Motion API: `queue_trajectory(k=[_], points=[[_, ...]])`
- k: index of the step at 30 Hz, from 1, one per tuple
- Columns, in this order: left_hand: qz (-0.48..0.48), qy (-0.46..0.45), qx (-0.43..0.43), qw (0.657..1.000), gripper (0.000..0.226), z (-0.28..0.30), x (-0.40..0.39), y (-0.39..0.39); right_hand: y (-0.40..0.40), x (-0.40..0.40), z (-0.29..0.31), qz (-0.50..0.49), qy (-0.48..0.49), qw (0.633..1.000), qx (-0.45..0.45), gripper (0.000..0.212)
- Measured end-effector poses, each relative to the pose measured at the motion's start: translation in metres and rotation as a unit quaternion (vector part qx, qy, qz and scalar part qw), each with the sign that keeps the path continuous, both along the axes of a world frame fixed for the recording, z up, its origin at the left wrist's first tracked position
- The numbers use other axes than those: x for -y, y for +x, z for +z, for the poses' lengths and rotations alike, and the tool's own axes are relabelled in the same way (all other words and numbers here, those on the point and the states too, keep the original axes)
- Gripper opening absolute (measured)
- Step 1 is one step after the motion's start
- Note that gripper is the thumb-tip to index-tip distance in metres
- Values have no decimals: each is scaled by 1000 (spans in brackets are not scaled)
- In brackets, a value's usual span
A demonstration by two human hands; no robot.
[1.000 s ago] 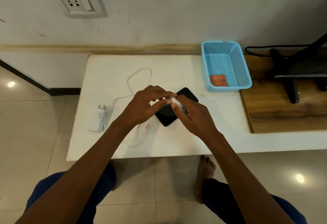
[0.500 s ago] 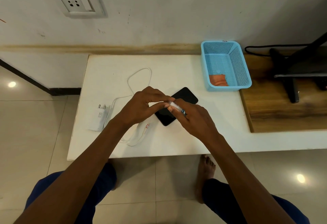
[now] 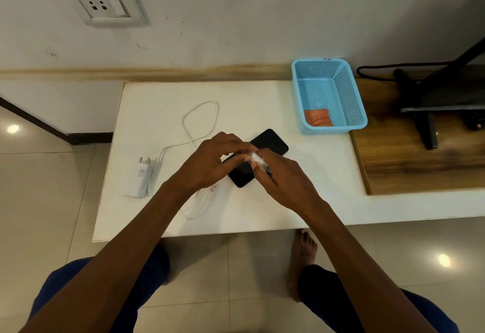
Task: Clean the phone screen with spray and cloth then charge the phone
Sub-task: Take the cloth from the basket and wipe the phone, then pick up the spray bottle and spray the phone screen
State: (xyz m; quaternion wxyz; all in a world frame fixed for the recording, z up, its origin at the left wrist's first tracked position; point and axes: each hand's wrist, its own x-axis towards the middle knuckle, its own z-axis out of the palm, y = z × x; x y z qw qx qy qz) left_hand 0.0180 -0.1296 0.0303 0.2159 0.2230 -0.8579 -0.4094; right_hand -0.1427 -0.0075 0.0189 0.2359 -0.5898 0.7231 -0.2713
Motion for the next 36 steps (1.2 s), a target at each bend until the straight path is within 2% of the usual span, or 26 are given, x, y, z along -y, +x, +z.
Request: queue_trajectory(k=[6, 11, 15, 19, 28, 33, 36], points=[[12, 39, -14, 999, 24, 1, 0, 1, 1, -5, 1, 8, -46, 998, -41, 34], [8, 22, -15, 1000, 24, 1, 2, 3, -1, -2, 2, 1, -18, 999, -38, 38], [42, 89, 16, 995, 16, -2, 8, 4, -8, 1, 6, 1, 9, 1000, -19, 38], [87, 177, -43, 979, 11, -1, 11, -1, -21, 0, 7, -39, 20, 999, 18, 39], [122, 365, -155, 910, 20, -5, 1, -28, -39, -5, 0, -61, 32, 996, 56, 39], [111, 475, -234, 841, 26, -7, -3, -46, -52, -14, -4, -69, 29, 996, 49, 41], [138, 542, -263, 786, 24, -6, -7, -57, -59, -19, -4, -64, 50, 996, 32, 43]])
